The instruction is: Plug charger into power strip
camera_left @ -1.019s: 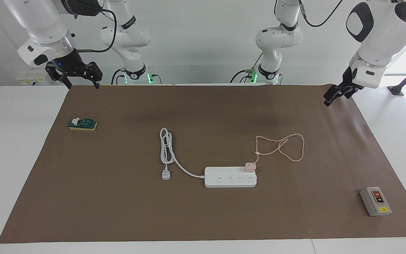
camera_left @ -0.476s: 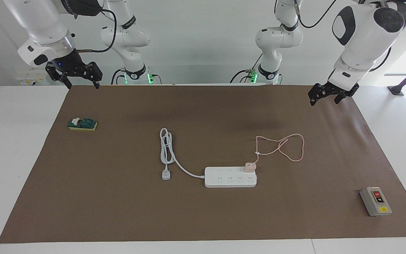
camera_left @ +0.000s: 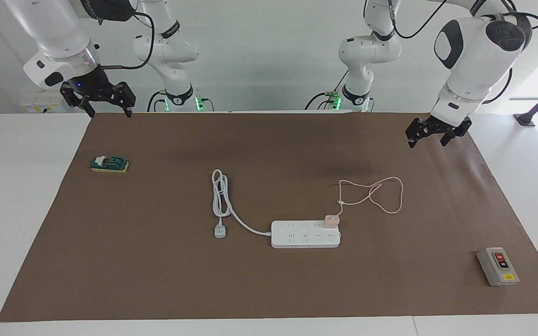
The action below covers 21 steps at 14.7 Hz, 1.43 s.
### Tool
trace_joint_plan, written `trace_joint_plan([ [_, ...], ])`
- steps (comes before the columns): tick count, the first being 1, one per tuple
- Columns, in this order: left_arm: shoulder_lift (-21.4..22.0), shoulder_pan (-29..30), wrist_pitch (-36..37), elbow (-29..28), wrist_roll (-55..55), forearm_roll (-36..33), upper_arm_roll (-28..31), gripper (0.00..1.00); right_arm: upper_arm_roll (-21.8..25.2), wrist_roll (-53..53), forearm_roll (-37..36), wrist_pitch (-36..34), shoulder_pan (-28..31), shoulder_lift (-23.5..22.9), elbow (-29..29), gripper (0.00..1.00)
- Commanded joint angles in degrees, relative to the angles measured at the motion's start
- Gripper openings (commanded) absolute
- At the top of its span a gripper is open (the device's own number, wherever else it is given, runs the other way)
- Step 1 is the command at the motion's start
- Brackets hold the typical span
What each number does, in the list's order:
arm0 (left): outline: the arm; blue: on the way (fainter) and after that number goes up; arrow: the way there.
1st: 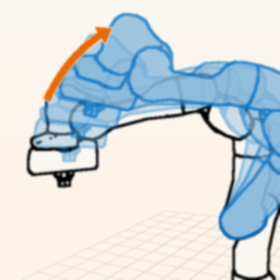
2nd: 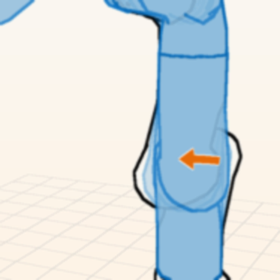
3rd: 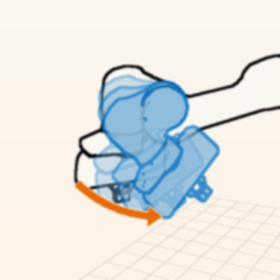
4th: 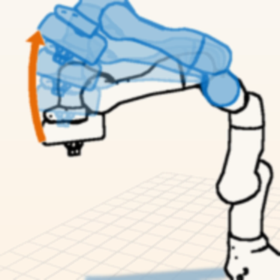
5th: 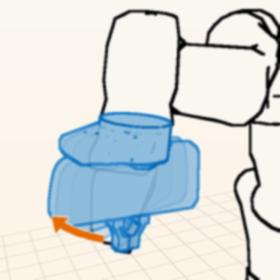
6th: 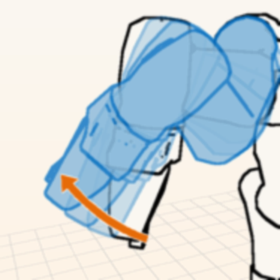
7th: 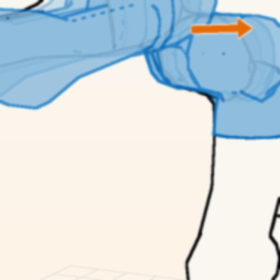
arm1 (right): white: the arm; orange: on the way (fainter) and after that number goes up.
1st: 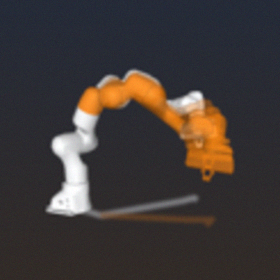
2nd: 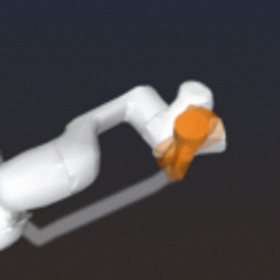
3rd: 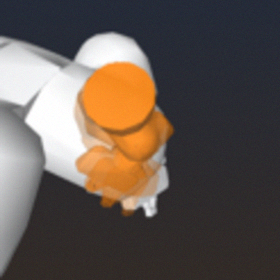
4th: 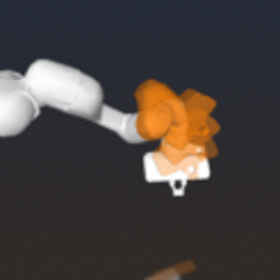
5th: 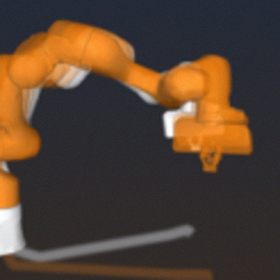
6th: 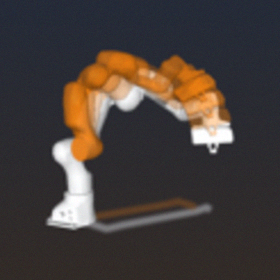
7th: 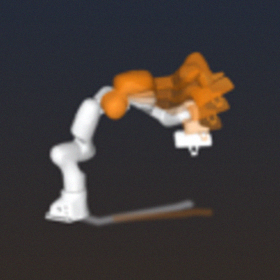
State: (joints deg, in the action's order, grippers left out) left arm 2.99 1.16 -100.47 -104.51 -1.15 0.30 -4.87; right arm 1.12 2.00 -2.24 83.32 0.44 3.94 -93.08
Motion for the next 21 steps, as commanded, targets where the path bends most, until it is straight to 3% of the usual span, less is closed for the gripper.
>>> trace_joint_plan([
  [1, 2.2, -0.37, -1.57, -2.36, -0.77, 1.46, 0.56, 1.0, -0.6, 1.6, -0.22, -0.09, 1.06, 1.34, -1.4, 1.0],
  [10, -0.09, -1.95, 5.72, 2.64, -5.35, 1.37, 0.56, 1.0, -0.51, 1.51, -0.22, -0.09, 1.23, 1.34, -1.4, 1.0],
  [21, -0.09, -1.77, 5.9, 2.82, -5.53, 1.11, 0.65, 1.0, -0.51, 1.6, -0.22, -0.09, 1.23, 1.34, -1.4, 1.0],
])
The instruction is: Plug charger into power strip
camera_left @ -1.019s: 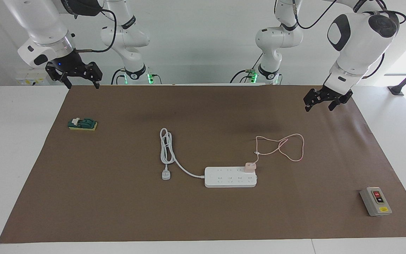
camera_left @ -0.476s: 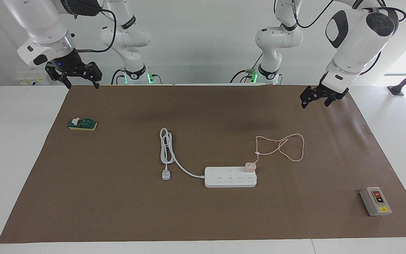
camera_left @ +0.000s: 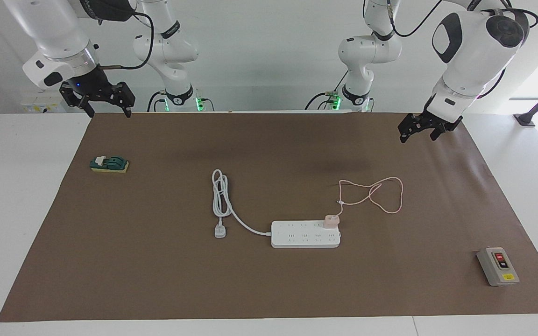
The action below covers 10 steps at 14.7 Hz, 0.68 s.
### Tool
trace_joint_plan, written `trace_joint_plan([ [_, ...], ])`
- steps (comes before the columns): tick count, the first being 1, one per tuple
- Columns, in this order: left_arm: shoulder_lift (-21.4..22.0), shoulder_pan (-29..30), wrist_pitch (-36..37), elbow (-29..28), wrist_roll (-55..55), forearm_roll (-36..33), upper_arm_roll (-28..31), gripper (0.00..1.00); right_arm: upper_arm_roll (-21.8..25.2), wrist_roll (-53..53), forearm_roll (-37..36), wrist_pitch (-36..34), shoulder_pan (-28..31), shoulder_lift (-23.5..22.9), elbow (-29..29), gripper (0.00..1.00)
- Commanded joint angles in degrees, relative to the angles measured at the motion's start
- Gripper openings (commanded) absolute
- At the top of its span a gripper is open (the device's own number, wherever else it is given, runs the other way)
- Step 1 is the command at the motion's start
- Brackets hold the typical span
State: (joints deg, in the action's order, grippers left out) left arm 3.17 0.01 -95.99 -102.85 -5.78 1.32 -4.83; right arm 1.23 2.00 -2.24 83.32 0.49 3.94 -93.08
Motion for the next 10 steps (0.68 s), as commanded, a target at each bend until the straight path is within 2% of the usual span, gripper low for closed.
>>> trace_joint_plan([
  [1, -0.36, -0.54, 1.59, 1.51, -0.9, 0.08, 0.61, 1.0, -0.62, 1.6, -0.22, -0.09, 1.18, 1.33, -1.4, 1.0],
  [5, -2.55, -0.45, 4.14, 4.85, -0.99, 0.08, 0.61, 1.0, -0.62, 1.6, -0.22, -0.09, 1.18, 1.33, -1.4, 1.0],
  [10, -1.94, -0.36, 4.23, 5.03, -0.9, 0.08, 0.7, 1.0, -0.62, 1.69, -0.22, -0.09, 1.18, 1.33, -1.4, 1.0],
])
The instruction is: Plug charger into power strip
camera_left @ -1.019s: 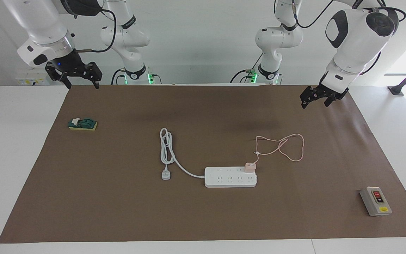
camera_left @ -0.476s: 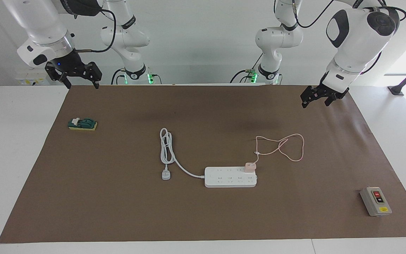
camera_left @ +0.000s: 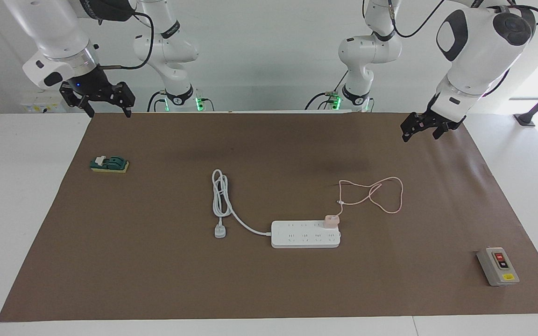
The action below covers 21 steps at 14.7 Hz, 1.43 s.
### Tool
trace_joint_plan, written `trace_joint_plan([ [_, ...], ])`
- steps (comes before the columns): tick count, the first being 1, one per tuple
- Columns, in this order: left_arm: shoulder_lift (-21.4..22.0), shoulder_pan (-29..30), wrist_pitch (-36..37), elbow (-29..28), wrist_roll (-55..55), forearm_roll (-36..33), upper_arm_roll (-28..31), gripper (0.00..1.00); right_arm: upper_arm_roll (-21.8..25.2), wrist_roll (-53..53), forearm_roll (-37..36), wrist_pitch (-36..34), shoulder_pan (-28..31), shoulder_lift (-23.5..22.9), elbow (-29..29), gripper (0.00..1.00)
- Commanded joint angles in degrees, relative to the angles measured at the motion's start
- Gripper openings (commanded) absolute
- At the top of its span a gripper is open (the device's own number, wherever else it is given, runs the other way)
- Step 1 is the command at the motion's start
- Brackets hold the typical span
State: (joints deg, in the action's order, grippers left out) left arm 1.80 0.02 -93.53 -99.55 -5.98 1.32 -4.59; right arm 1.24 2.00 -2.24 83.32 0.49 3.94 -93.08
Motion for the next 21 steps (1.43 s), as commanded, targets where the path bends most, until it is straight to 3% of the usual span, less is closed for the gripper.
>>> trace_joint_plan([
  [1, -0.48, -0.45, 1.77, 1.73, -0.7, 0.0, 0.46, 1.0, -0.62, 1.69, -0.22, -0.09, 1.27, 1.33, -1.4, 1.0],
  [21, -1.0, -0.63, 1.6, 3.48, 0.01, -0.53, 0.55, 1.0, -0.62, 1.69, -0.22, -0.09, 1.18, 1.33, -1.4, 1.0],
])
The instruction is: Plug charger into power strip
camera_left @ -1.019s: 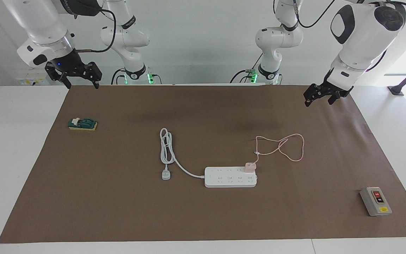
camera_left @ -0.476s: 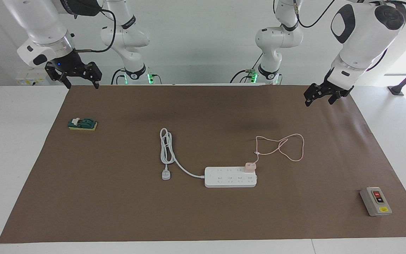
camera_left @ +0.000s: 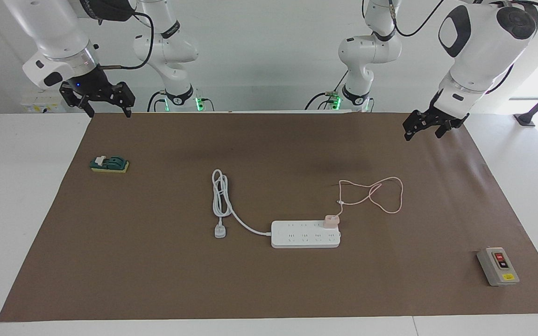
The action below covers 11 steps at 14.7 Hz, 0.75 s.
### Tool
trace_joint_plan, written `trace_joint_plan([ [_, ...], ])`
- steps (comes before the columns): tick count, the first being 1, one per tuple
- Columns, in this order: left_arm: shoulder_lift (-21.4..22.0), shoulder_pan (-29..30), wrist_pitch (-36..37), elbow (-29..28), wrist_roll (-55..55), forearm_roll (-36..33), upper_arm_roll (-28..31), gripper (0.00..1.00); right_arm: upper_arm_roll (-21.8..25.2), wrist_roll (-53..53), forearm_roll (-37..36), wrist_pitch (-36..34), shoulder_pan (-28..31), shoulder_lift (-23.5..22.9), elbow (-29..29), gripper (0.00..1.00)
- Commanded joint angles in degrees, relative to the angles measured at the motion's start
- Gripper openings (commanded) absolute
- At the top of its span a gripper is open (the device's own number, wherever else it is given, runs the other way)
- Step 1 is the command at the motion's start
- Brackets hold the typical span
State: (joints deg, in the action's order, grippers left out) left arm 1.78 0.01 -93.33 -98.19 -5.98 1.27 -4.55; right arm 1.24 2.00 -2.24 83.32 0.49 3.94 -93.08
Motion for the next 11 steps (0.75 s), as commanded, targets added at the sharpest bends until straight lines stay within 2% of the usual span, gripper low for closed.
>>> trace_joint_plan([
  [1, -0.99, -0.54, 1.22, 2.12, 0.0, -0.48, 0.51, 1.0, -0.62, 1.69, -0.22, -0.09, 1.18, 1.33, -1.4, 1.0],
  [11, -0.82, -0.45, 0.43, 1.86, 0.35, -0.39, 0.42, 1.0, -0.62, 1.69, -0.22, -0.09, 1.18, 1.33, -1.4, 1.0],
])
